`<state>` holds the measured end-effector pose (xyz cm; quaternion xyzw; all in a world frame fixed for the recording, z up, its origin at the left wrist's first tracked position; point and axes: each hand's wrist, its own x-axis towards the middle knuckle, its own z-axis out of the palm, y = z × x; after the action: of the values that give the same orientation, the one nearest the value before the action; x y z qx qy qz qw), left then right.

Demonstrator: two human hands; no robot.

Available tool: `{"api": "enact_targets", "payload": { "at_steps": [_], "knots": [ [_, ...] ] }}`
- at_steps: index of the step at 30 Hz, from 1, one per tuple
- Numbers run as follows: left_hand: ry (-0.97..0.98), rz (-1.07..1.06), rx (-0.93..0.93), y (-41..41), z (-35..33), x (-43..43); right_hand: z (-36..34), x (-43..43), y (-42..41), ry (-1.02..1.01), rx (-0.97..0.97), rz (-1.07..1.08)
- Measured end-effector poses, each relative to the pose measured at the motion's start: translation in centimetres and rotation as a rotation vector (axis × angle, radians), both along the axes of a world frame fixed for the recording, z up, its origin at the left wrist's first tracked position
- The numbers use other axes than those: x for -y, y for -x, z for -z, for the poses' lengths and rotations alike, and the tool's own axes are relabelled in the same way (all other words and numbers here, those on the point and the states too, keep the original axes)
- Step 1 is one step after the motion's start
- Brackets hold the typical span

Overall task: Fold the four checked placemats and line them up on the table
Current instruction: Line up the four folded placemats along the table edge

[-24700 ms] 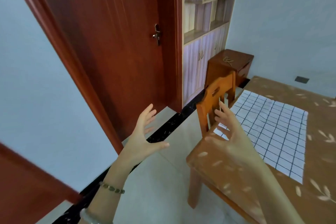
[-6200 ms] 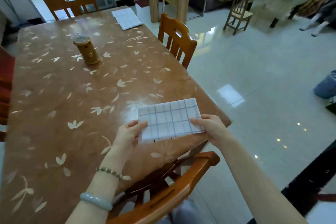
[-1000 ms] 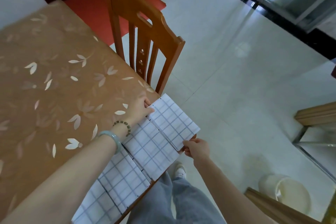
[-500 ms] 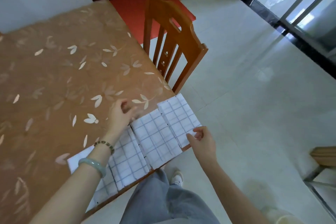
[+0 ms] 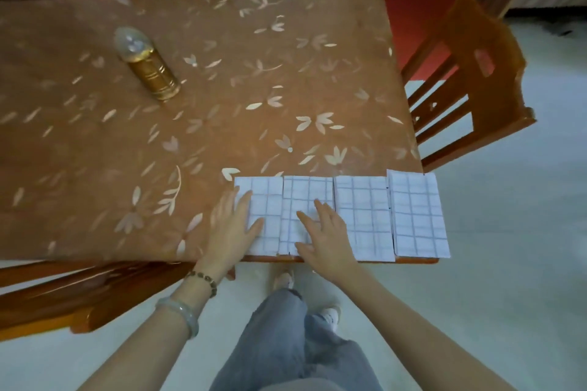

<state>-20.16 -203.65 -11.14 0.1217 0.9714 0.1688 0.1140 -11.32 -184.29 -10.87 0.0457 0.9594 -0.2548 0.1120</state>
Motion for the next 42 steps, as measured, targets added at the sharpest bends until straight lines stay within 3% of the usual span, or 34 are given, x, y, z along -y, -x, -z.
{"api": "enact_targets", "payload": {
  "at_steps": [2, 6, 13, 22, 25, 31, 35, 38, 40, 42],
  "knots": [
    [0.007, -0.058, 0.047, -1.0, 0.7, 1.5, 0.2, 1.0, 0.6, -0.106, 0.042, -0.119],
    [-0.164, -0.293, 0.092, -0.4, 0.2, 2.4, 1.2, 2.8, 1.4, -0.251, 0.084, -0.322],
    [-0.412, -0.305, 0.298, 1.0, 1.2, 2.6, 3.6, 5.3, 2.3, -0.408, 0.134, -0.459],
    [-0.379, -0.359, 0.344, 1.7, 2.4, 3.6, 2.9, 6.3, 2.5, -0.428, 0.206, -0.416],
    [-0.307, -0.368, 0.306, 2.0, 2.2, 4.6, 3.2, 7.0, 3.0, -0.393, 0.182, -0.442],
    [-0.355, -0.395, 0.296, 3.2, 2.8, 6.2, 3.6, 8.6, 3.8, -0.416, 0.115, -0.422],
    [-0.187, -0.379, 0.144, 3.0, 2.1, 5.9, 3.3, 6.0, 3.2, -0.369, 0.05, -0.284],
    [-0.093, -0.195, -0.008, 1.9, 1.1, 4.1, 2.7, 2.8, 2.0, -0.409, 0.042, -0.126],
    [-0.102, 0.112, -0.033, 0.8, 1.3, 1.6, 2.6, 0.9, 1.0, -0.436, 0.076, -0.062],
    [0.008, 0.438, -0.049, -0.5, 2.2, -0.9, 2.6, -0.2, 0.2, -0.448, 0.127, -0.043]
  ]
}}
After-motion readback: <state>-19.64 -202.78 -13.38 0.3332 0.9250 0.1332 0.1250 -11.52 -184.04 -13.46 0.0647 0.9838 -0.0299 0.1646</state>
